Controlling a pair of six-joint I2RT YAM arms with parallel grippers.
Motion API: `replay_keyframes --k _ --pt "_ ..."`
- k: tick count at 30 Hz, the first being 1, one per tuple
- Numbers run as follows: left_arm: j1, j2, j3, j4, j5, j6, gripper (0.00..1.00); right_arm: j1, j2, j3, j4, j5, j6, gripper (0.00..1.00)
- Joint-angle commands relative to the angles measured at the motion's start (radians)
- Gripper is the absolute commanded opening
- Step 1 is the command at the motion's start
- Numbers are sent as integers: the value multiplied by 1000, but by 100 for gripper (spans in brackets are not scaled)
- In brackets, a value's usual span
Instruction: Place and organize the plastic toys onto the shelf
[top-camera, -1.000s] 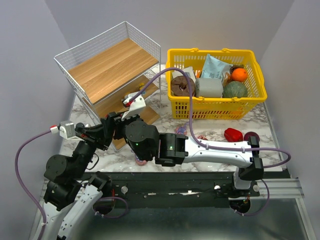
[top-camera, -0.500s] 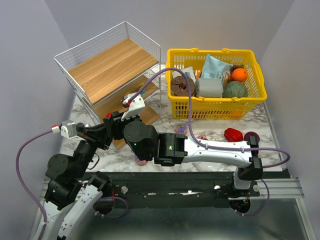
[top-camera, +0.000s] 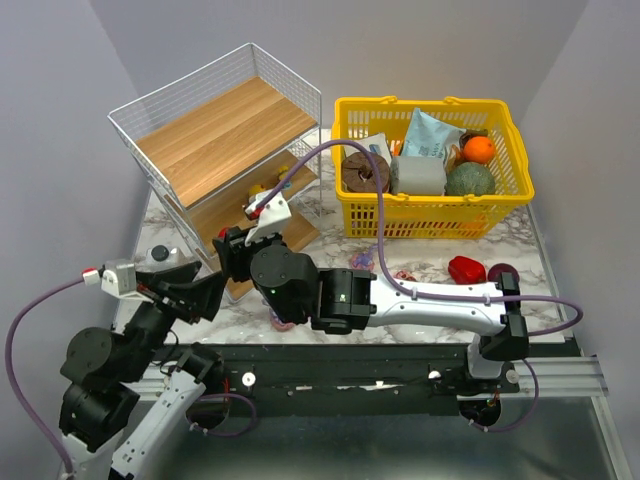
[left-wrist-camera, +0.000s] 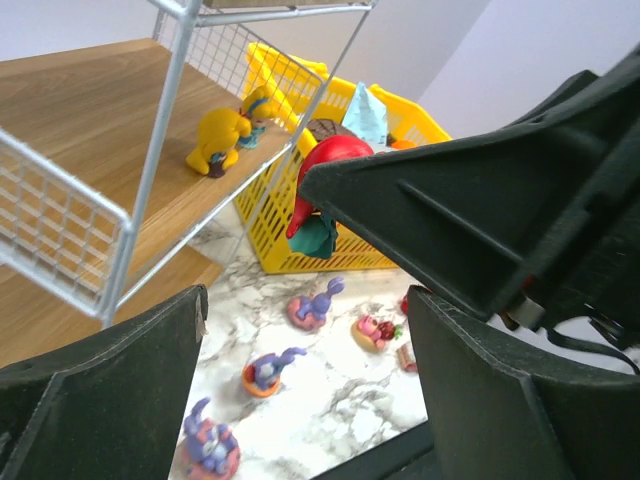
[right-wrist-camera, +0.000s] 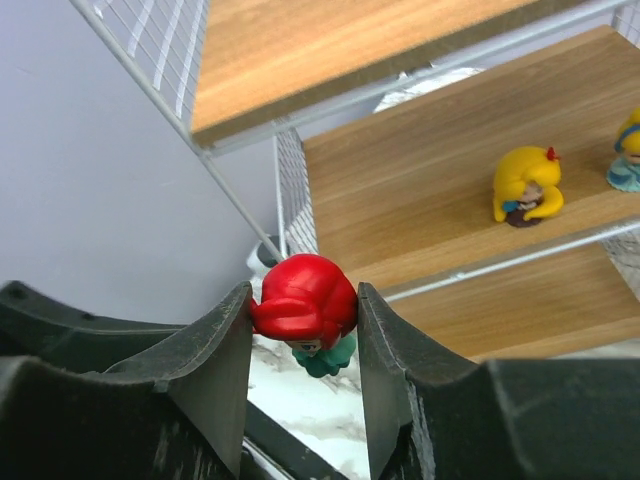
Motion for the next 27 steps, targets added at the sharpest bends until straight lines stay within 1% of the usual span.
replay_keyframes --k 1,3,4,5,8,9,10,15,19,24,25,27 --pt "5 -55 77 -214 -34 63 91 -11 -63 -99 85 -45 -94 17" --pt "5 -77 91 -236 -75 83 93 -15 -83 -181 132 -114 -130 18" --pt "5 -92 106 -250 -98 95 94 -15 -95 -206 199 -130 -192 18" --pt "5 -100 114 -253 -143 100 94 -15 -95 -231 222 -137 -218 18" --pt "5 -109 128 -253 -201 123 96 -20 -89 -284 307 -165 -318 19" --pt "5 -109 131 -256 -213 129 96 -24 -88 -300 340 -195 -343 19" --pt "5 -105 134 -256 -221 134 96 -28 -89 -332 401 -214 -372 20" --pt "5 -91 139 -252 -232 152 98 -70 -94 -399 534 -301 -375 21" --pt "5 -86 136 -233 -226 158 98 -89 -74 -419 634 -320 -409 21" --pt "5 -74 136 -222 -227 161 99 -141 -60 -446 695 -367 -392 22" --pt "6 -72 134 -219 -227 160 99 -149 -56 -447 704 -389 -357 22" --pt "5 -72 131 -215 -226 160 99 -162 -48 -446 715 -401 -351 22"
